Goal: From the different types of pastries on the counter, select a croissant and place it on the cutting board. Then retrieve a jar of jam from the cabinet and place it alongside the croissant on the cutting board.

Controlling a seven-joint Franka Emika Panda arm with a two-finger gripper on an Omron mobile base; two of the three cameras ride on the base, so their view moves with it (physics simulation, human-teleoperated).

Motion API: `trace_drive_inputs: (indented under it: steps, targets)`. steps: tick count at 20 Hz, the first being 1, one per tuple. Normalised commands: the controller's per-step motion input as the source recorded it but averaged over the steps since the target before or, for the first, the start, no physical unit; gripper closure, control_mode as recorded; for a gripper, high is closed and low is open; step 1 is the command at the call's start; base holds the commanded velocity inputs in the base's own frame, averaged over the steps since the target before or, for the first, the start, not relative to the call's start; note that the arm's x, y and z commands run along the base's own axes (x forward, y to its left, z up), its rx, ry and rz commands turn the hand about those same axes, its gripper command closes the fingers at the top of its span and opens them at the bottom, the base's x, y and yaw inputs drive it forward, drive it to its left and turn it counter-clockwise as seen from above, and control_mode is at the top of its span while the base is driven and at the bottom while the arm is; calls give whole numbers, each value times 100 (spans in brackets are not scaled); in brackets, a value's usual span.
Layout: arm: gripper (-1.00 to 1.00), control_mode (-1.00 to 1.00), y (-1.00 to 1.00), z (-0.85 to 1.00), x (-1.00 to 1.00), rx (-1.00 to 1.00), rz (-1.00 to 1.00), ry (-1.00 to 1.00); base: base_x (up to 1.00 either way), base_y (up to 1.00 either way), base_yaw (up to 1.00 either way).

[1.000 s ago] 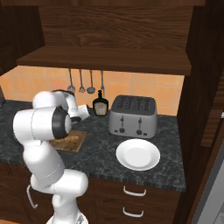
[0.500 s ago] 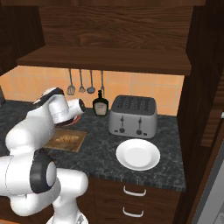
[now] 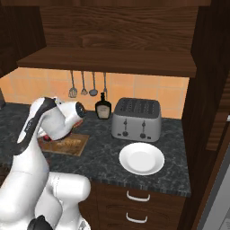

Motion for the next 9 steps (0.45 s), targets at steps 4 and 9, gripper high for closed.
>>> trace_drive_inputs:
  steps: [4,9]
  targets:
    - [-100,-100,-67,32,-59,3,-7,-5,0,0,0]
    - [-100,-100,-69,30,-66,5,-7,-8,0,0,0]
